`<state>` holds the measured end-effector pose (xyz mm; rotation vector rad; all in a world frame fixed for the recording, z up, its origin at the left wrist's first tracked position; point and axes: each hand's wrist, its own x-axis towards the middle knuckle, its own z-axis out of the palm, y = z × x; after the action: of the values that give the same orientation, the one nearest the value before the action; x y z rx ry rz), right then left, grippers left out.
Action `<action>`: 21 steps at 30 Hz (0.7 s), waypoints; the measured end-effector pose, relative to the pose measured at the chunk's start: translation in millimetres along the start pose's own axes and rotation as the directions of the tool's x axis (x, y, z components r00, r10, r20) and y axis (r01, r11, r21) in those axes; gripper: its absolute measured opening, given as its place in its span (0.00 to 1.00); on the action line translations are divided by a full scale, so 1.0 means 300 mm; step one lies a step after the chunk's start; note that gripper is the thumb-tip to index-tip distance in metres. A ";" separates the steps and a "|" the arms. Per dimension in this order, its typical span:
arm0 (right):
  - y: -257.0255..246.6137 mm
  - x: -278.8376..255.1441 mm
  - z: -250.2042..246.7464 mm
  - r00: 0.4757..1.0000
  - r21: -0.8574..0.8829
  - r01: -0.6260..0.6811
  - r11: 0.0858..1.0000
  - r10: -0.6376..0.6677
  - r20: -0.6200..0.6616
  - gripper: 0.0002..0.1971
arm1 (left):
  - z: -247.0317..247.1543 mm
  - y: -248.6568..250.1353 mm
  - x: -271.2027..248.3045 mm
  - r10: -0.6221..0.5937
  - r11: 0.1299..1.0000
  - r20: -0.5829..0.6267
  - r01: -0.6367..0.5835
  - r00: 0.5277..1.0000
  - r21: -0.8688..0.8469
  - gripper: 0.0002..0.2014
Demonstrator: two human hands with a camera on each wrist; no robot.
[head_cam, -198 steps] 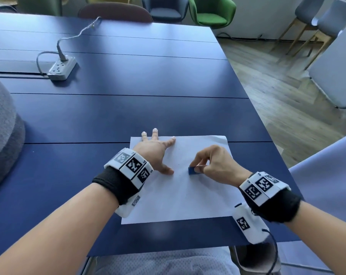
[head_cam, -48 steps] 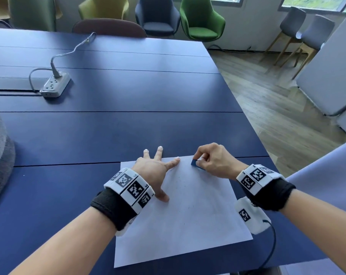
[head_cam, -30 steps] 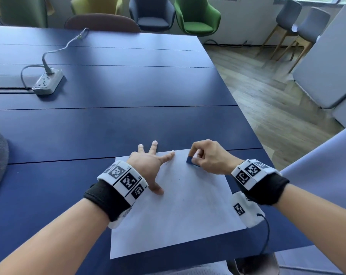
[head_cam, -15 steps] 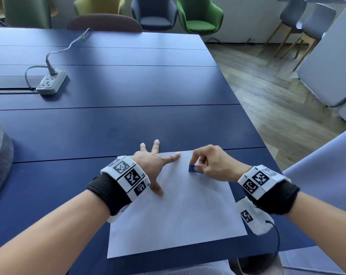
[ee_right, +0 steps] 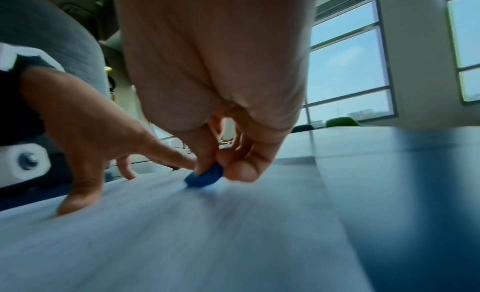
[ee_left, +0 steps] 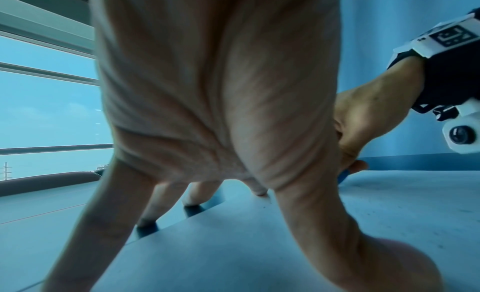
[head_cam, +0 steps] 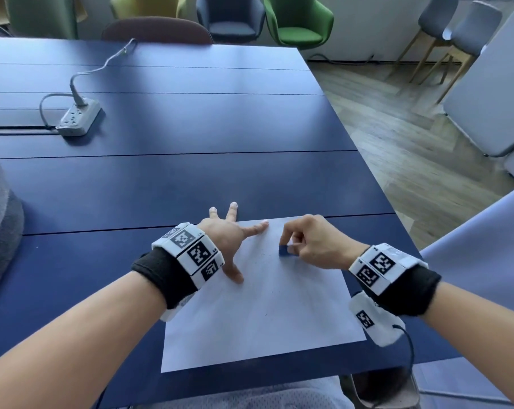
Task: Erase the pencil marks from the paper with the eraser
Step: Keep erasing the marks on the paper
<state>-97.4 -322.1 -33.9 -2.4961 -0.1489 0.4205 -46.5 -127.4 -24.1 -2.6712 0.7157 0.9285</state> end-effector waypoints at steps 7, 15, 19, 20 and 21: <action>-0.033 -0.054 0.018 0.988 -0.018 0.011 1.000 -0.008 0.156 0.10 | 0.004 0.001 0.000 -0.008 1.000 -0.001 0.008 1.000 -0.013 0.61; -0.029 -0.087 0.028 0.986 0.021 -0.013 1.000 0.009 0.164 0.12 | 0.002 0.002 0.002 -0.004 1.000 -0.003 0.004 1.000 -0.017 0.62; -0.032 -0.071 0.037 1.000 0.035 0.000 0.999 -0.001 0.024 0.11 | 0.005 0.003 0.002 -0.008 1.000 0.000 0.008 1.000 -0.014 0.61; -0.028 -0.075 0.045 1.000 0.058 -0.003 0.998 0.004 -0.003 0.10 | 0.005 0.002 0.003 -0.008 1.000 -0.001 0.008 1.000 -0.013 0.61; -0.021 -0.089 0.051 1.000 0.075 -0.003 0.997 0.003 0.011 0.10 | 0.005 0.002 0.004 -0.007 1.000 -0.001 0.007 1.000 -0.014 0.61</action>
<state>-127.8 -314.1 -35.1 -2.4209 -0.1314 0.4337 -46.7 -127.9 -26.0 -2.6847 0.7025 0.9334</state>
